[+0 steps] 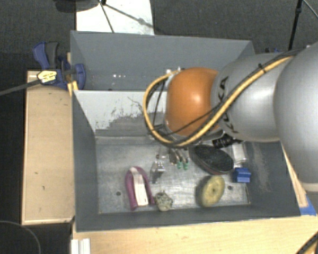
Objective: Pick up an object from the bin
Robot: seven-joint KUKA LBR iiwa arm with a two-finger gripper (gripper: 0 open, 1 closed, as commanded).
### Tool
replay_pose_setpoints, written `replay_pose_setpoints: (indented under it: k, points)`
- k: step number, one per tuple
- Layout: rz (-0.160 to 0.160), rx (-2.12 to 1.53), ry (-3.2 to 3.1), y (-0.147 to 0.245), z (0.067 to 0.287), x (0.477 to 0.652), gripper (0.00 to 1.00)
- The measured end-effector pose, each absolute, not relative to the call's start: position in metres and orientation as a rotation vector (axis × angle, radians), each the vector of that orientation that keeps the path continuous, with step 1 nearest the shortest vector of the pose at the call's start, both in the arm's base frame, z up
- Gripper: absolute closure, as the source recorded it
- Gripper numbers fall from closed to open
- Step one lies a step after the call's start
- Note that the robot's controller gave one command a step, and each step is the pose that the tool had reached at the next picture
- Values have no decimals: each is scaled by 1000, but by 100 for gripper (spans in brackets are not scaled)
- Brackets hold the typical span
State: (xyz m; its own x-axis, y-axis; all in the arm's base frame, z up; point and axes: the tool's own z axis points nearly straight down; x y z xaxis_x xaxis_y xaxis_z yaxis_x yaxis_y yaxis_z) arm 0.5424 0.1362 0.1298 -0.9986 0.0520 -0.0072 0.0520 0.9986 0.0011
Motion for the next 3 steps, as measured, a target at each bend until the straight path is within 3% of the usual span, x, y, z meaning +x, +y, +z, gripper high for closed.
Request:
replay_pose_setpoints:
  k: [1, 2, 3]
  points:
    - [1, -349, 3103, 167, 83, 488, 0]
    - [-1, -40, 3134, 101, 125, 501, 0]
    - [10, -128, 3134, 194, 138, 499, 0]
